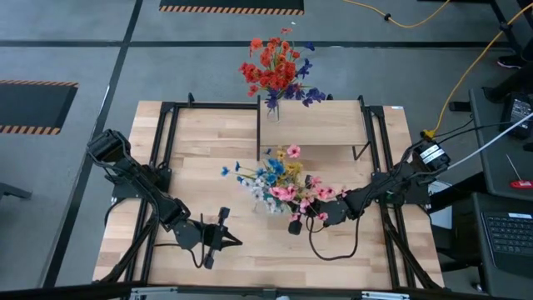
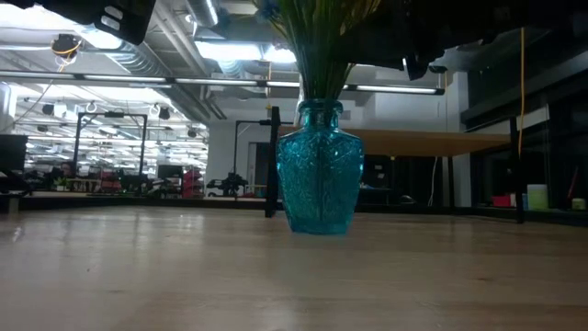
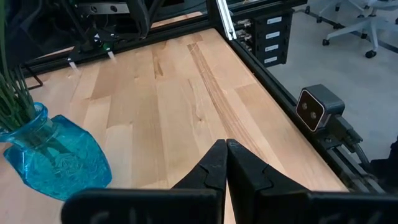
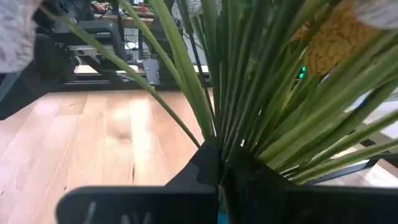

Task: Pick and place flowers into a vace then onto a shelf
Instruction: Put the pink flowers into the blue vase

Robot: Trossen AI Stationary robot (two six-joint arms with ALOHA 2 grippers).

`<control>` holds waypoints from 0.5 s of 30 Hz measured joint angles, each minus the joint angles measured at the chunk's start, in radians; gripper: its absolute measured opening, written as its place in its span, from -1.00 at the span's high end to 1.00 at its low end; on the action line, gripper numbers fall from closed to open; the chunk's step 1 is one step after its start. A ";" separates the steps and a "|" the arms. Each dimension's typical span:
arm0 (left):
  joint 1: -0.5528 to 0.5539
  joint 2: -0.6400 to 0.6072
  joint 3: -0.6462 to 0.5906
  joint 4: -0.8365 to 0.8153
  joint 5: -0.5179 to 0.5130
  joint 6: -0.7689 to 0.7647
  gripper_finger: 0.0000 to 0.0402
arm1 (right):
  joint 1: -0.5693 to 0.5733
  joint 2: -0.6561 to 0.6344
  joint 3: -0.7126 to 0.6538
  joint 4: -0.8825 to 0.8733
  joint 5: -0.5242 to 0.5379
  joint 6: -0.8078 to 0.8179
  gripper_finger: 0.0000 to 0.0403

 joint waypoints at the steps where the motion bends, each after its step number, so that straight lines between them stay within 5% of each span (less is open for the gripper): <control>1: 0.000 0.000 0.000 0.000 0.000 0.000 0.97 | 0.000 0.000 0.000 0.000 0.000 -0.001 1.00; 15: 0.000 0.000 0.000 0.000 0.000 -0.002 0.96 | 0.000 0.000 0.000 -0.034 0.000 0.002 1.00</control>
